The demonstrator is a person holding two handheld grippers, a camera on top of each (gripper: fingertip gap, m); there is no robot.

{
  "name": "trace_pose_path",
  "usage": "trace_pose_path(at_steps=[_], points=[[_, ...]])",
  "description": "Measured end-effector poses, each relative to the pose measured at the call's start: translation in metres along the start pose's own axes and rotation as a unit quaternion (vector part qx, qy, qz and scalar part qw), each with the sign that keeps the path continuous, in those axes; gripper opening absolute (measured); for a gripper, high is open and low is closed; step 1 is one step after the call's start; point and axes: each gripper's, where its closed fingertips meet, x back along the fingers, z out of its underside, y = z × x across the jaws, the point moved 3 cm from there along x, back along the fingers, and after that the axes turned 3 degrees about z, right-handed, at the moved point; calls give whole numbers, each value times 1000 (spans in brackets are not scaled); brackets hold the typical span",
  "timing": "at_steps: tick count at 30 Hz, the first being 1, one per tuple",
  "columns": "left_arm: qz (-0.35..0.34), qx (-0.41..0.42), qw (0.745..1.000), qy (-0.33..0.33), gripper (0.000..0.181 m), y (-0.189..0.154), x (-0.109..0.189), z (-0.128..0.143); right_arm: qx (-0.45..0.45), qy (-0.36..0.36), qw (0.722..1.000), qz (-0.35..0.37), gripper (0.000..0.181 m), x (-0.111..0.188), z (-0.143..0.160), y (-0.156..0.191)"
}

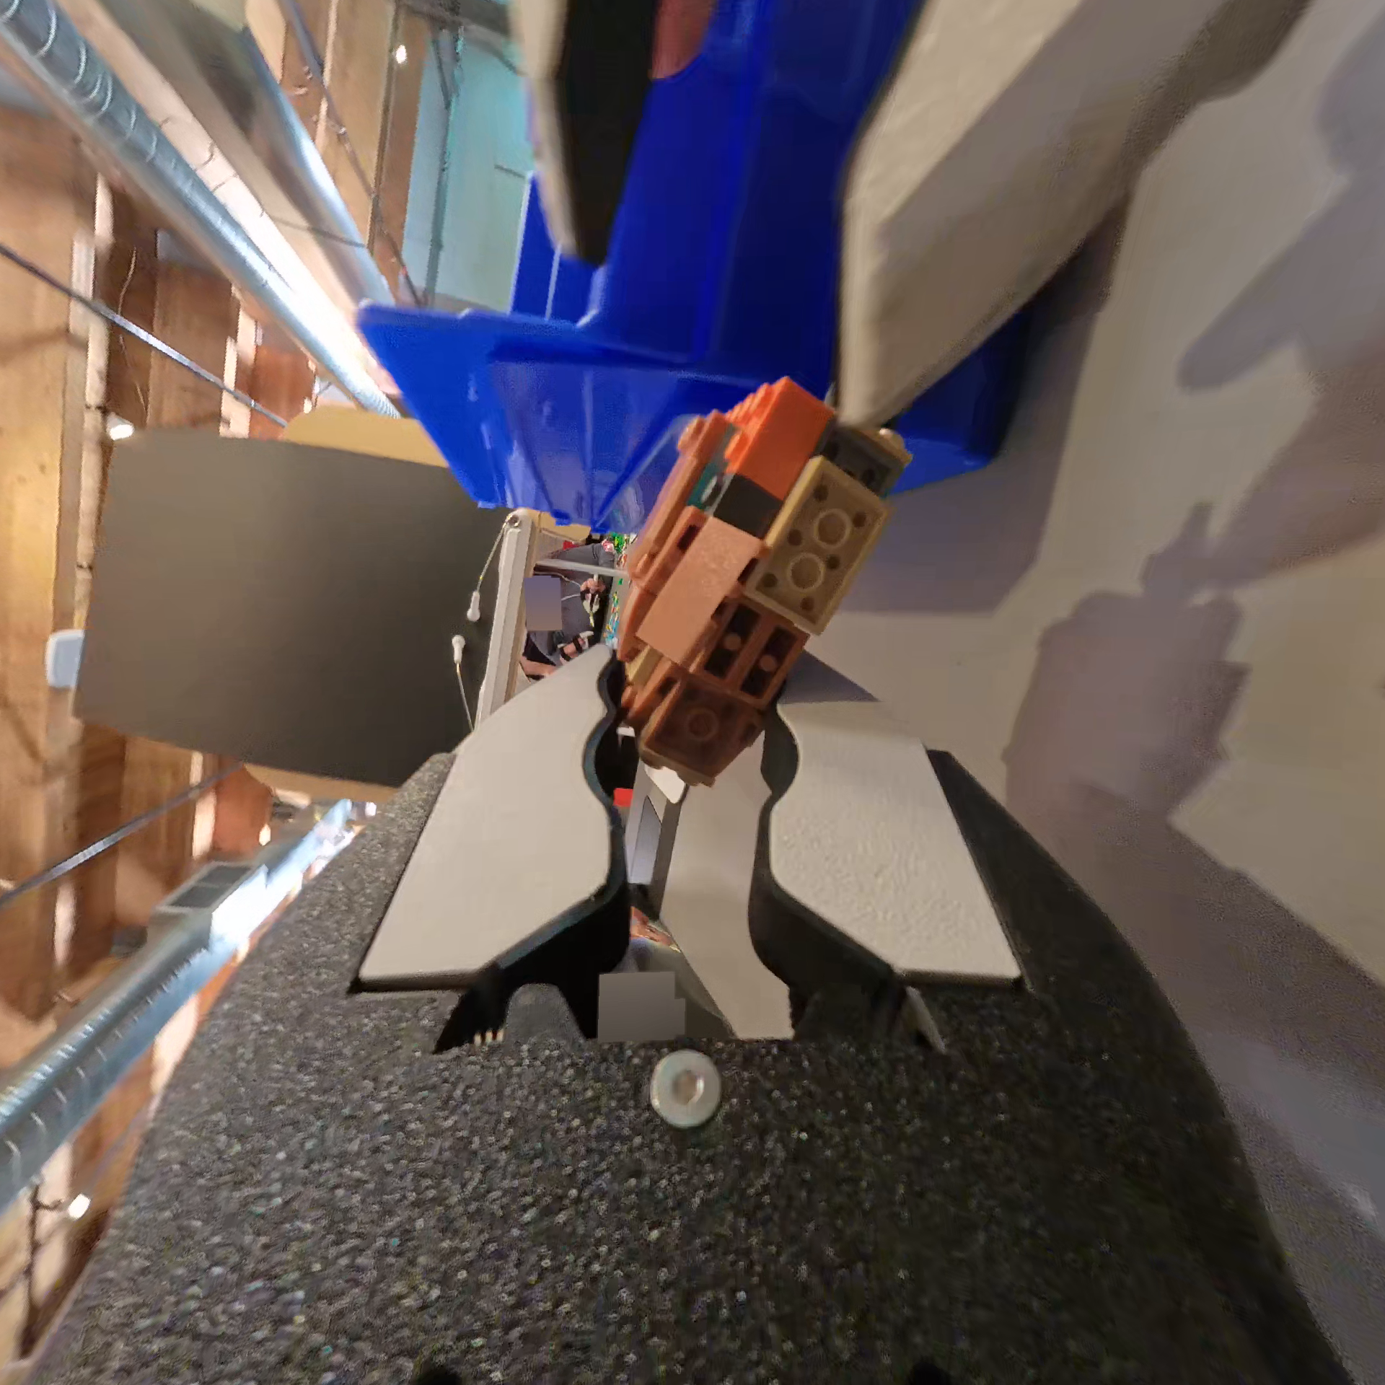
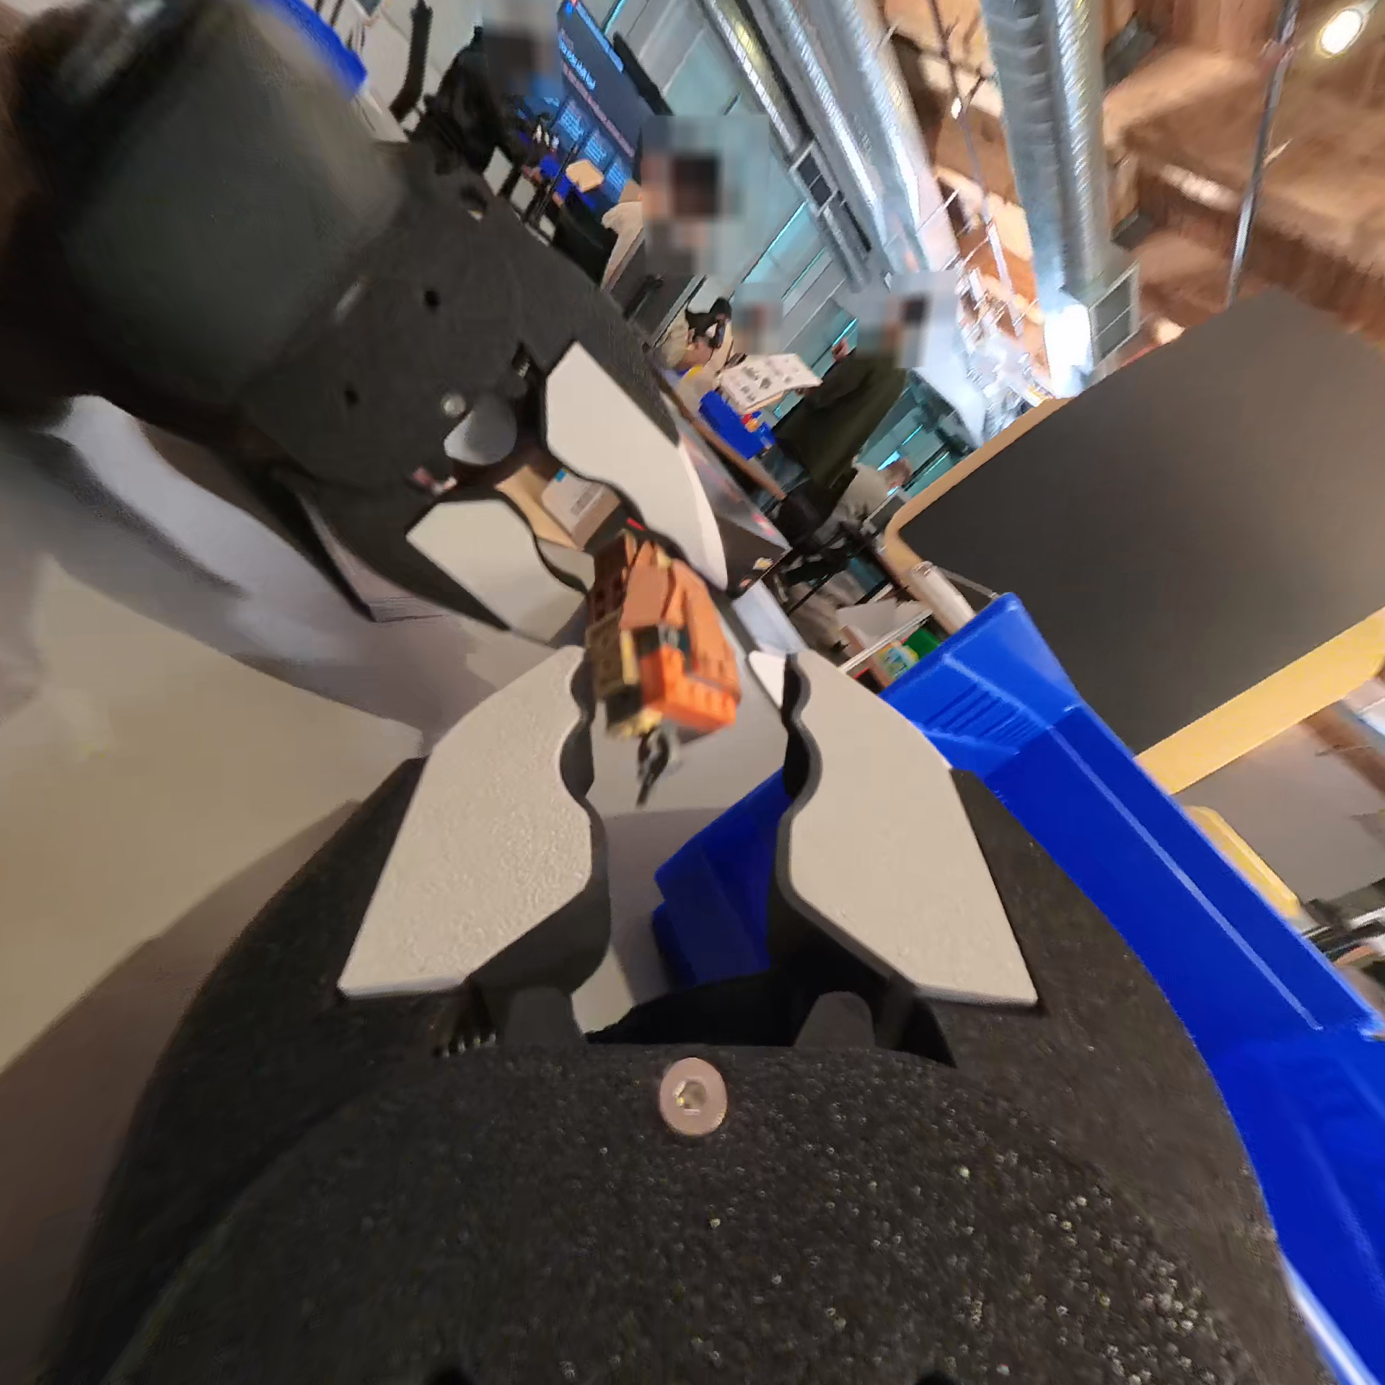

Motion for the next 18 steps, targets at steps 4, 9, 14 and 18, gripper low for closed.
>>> trace_pose_path(at_steps=[4, 9, 14, 18], points=[[21, -49, 999, -4, 34, -15, -1, -9, -14, 23, 999, -30, 52, -5, 4, 11], [55, -46, 997, -7, 34, -27, -2, -15, 10, 76, 996, -43, 50, -11, 17, 21], [84, -46, 995, 6, 34, -37, -3, -13, 2, 106, 992, -64, 47, -14, 27, 27], [92, -56, 994, 11, 34, -40, -3, -12, -37, 111, 989, -94, 39, -15, 31, 32]])
